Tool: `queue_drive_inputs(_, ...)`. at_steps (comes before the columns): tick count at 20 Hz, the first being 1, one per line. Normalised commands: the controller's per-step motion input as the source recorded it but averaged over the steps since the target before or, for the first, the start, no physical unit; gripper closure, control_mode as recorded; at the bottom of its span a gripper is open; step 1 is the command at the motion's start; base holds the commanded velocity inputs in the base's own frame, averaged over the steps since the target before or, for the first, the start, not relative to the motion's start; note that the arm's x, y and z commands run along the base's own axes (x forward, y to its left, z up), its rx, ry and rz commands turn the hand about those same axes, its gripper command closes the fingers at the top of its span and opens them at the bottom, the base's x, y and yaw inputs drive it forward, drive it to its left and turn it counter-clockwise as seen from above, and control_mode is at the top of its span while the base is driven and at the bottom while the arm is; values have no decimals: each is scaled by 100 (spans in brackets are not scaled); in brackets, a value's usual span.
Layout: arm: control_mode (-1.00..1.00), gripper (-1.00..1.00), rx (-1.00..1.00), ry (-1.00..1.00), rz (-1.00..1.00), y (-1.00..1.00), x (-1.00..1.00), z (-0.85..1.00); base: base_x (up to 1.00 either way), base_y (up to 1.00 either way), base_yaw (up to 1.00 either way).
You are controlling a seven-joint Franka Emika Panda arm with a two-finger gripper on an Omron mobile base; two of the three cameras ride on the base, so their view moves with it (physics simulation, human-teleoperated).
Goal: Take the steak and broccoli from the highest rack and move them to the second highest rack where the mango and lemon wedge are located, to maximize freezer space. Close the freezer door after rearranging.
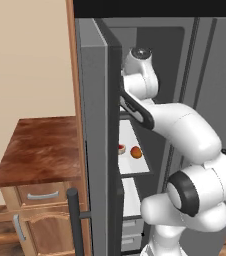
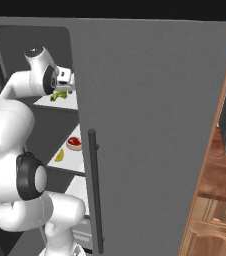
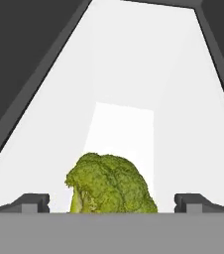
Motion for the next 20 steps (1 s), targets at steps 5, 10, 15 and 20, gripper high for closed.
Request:
queue_drive_inputs(5,-100,-100,0,26,-21,12,0,0,0,0,0)
queue_drive_inputs(10,-100,-100,0,0,0,-4,0,-8,0,0,0)
queue_drive_inputs(15,-100,-100,0,-8,0,-14,0,-20,0,0,0)
queue_drive_inputs(20,-100,-100,0,-6,0,-22,0,-32,0,0,0)
